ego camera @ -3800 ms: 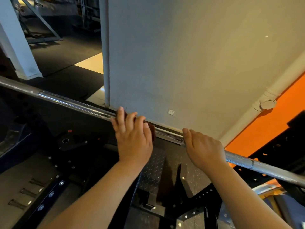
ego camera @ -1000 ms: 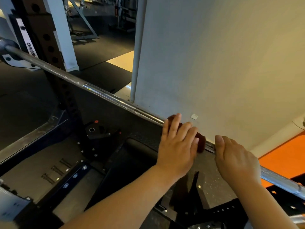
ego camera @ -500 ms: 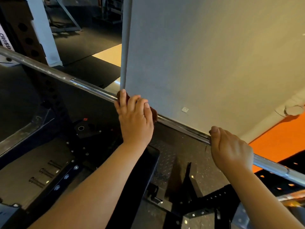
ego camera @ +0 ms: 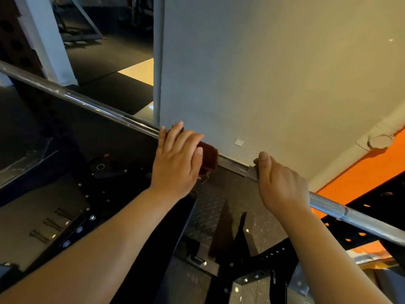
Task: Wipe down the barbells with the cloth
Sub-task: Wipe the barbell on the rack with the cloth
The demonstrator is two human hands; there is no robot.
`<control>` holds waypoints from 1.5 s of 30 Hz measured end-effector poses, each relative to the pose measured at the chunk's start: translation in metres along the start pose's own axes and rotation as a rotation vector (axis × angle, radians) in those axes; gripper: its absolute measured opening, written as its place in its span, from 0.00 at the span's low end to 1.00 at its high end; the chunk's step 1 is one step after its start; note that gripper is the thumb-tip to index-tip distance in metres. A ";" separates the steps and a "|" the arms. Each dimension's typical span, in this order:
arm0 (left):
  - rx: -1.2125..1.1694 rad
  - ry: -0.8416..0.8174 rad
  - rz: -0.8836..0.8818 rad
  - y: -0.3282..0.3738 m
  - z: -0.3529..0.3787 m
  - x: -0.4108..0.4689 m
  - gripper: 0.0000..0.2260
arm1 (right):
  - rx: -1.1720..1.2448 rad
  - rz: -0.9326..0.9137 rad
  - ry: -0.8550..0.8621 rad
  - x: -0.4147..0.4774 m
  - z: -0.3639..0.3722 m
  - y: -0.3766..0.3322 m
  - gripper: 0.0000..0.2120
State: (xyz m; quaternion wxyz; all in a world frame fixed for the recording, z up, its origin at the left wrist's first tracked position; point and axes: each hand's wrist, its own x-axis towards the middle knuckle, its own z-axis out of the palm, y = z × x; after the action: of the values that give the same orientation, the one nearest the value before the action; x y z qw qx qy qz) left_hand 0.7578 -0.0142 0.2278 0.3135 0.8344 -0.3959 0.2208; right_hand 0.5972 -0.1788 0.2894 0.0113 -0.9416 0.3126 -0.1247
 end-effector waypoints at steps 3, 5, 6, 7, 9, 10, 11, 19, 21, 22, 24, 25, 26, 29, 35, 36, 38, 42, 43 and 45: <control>-0.040 0.074 -0.207 0.035 0.009 -0.003 0.19 | -0.022 -0.078 0.050 -0.007 -0.004 0.000 0.31; -0.023 0.066 -0.244 0.068 0.018 -0.008 0.20 | -0.009 -0.117 0.053 -0.008 -0.006 0.001 0.30; 0.003 0.046 -0.211 0.084 0.022 -0.011 0.19 | -0.011 -0.140 0.051 -0.006 -0.005 0.003 0.30; 0.049 0.020 -0.151 0.098 0.027 -0.015 0.19 | -0.012 -0.166 0.049 -0.005 -0.005 0.006 0.32; 0.133 -0.049 -0.026 0.116 0.035 -0.023 0.18 | 0.001 -0.228 0.060 -0.004 -0.004 0.011 0.35; 0.128 -0.071 0.007 0.118 0.035 -0.025 0.19 | 0.009 -0.255 0.069 -0.005 -0.004 0.014 0.35; 0.106 -0.079 0.024 0.114 0.033 -0.026 0.19 | 0.012 -0.279 0.077 -0.005 -0.003 0.015 0.35; 0.007 0.084 -0.330 0.040 0.006 0.001 0.18 | 0.045 -0.333 0.066 -0.005 -0.002 0.022 0.32; -0.029 0.118 -0.415 0.052 0.012 0.007 0.19 | 0.042 -0.324 0.082 -0.005 -0.001 0.021 0.32; -0.022 0.120 -0.427 0.063 0.016 0.007 0.19 | 0.031 -0.325 0.093 -0.005 0.000 0.020 0.32; 0.004 0.102 -0.364 0.085 0.025 -0.002 0.22 | 0.017 -0.326 0.106 -0.006 0.001 0.019 0.33; 0.013 0.082 -0.299 0.092 0.028 -0.008 0.24 | 0.014 -0.325 0.111 -0.006 0.002 0.018 0.34; 0.023 0.058 -0.230 0.091 0.029 -0.014 0.24 | 0.009 -0.319 0.114 -0.006 0.003 0.017 0.34; 0.048 -0.019 -0.066 0.062 0.020 -0.018 0.22 | -0.011 -0.277 0.115 -0.005 0.003 0.012 0.33; 0.066 0.031 -0.200 -0.003 -0.003 0.001 0.21 | -0.049 -0.216 0.044 0.008 0.000 -0.010 0.32; 0.050 0.042 -0.235 -0.003 -0.003 0.002 0.22 | -0.078 -0.211 0.025 0.010 -0.001 -0.013 0.33; 0.032 0.041 -0.265 0.006 -0.003 0.003 0.24 | -0.111 -0.179 -0.038 0.013 -0.006 -0.019 0.35; 0.031 0.004 -0.151 0.010 -0.004 0.004 0.28 | -0.111 -0.105 -0.165 0.016 -0.013 -0.022 0.38; 0.045 -0.017 -0.109 0.002 -0.008 0.006 0.27 | -0.112 -0.083 -0.188 0.017 -0.013 -0.024 0.39; 0.074 -0.037 -0.059 -0.023 -0.013 0.012 0.23 | -0.129 -0.031 -0.185 0.017 -0.011 -0.026 0.40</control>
State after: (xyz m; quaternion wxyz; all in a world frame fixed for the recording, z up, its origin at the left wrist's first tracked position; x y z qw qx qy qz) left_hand 0.7814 0.0002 0.2365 0.2814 0.8606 -0.3686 0.2107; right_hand 0.6229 -0.1671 0.3066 -0.0223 -0.9526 0.3028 -0.0170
